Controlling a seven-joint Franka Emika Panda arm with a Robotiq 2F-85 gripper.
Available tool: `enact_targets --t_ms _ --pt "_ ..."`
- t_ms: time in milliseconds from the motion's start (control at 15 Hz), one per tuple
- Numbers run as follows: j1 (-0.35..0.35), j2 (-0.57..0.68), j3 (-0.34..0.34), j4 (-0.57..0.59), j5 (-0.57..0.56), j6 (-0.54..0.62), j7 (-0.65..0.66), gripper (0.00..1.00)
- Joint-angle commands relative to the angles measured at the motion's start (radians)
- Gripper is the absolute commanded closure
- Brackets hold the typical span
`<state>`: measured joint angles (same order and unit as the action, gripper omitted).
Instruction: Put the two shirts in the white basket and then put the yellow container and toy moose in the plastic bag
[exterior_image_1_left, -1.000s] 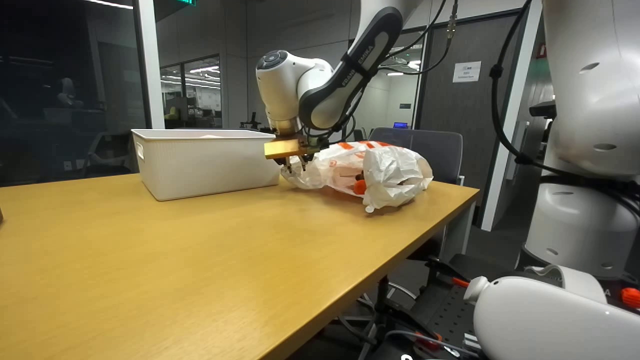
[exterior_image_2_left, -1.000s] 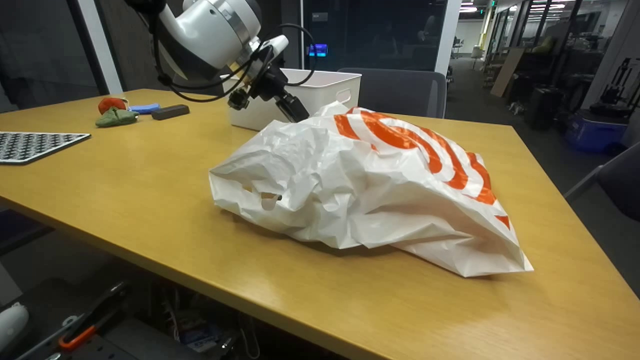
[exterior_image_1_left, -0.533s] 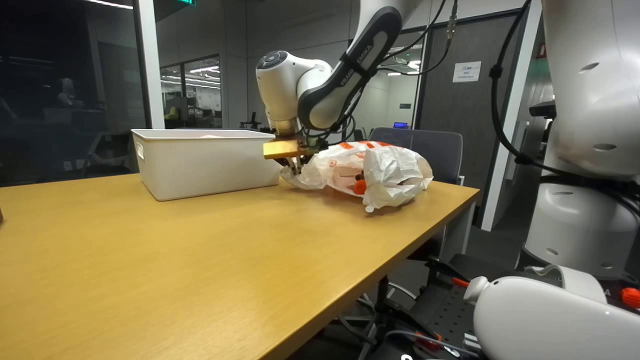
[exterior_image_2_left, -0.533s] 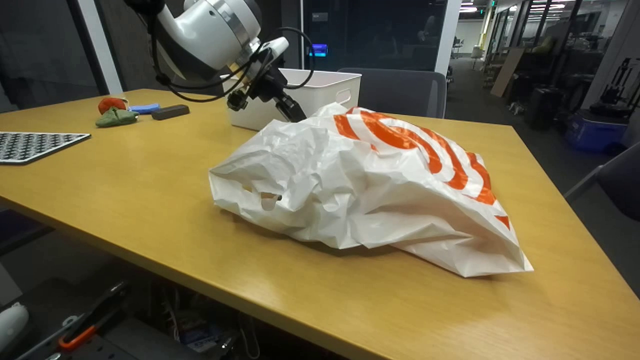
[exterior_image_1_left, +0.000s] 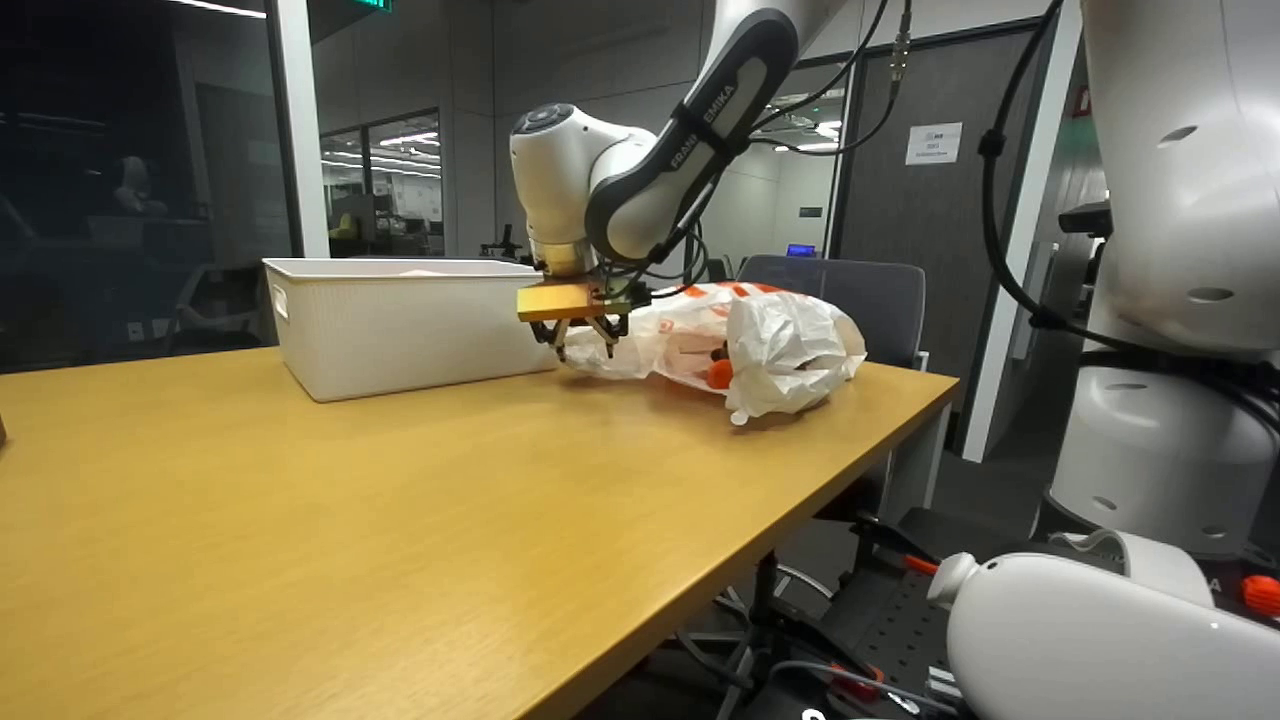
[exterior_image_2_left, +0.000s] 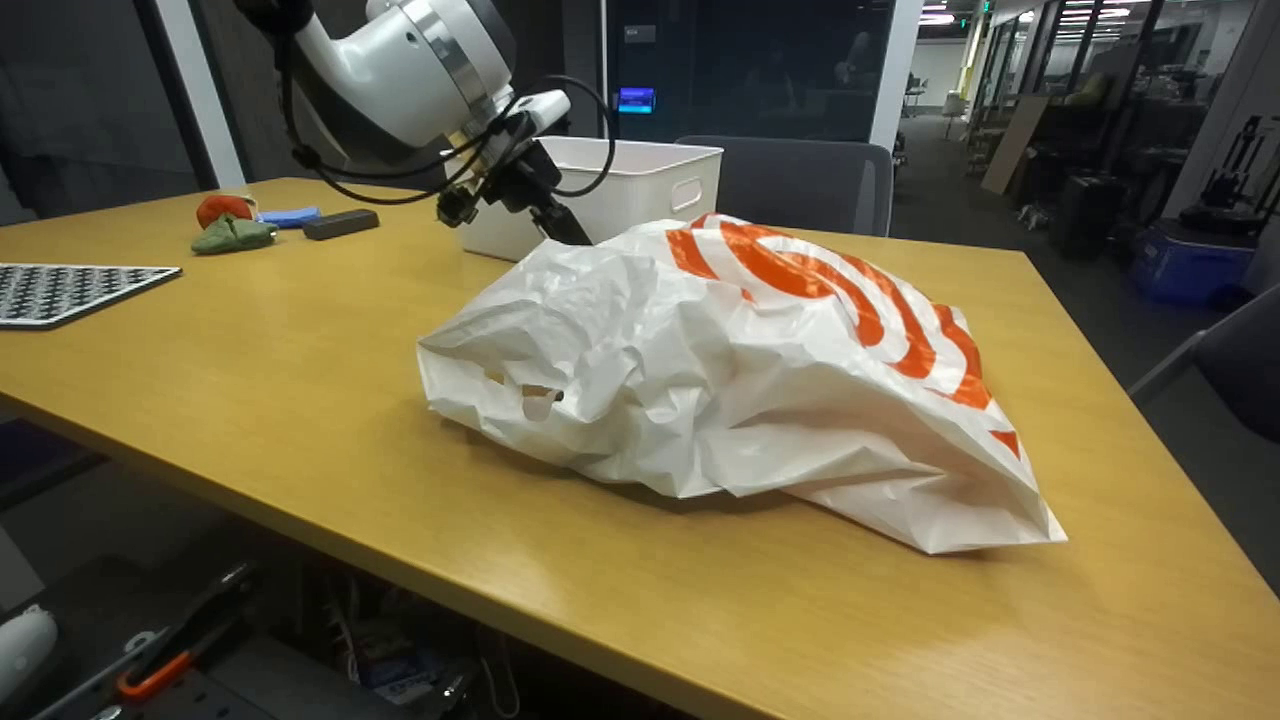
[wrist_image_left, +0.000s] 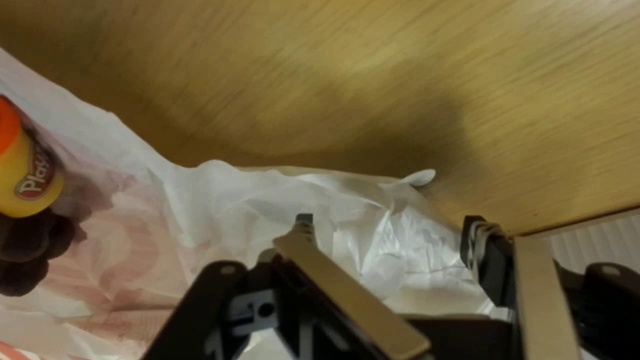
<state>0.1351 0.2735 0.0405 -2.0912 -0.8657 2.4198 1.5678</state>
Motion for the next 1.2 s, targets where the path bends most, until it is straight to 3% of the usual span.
enact_targets --t_ms 0,400,467,600,1133 --pt "0.0 0.034 -0.014 0.033 -0.005 0.027 -0.055 0.0" --pt "-0.004 0.086 -0.038 0.073 -0.007 0.089 -0.133 0.02" --pt "-0.002 0.09 -0.043 0.078 -0.008 0.092 -0.141 0.25" --pt "0.004 0.092 -0.051 0.084 -0.015 0.086 -0.15 0.3" --pt "0.003 0.075 -0.053 0.07 0.003 0.08 -0.162 0.92"
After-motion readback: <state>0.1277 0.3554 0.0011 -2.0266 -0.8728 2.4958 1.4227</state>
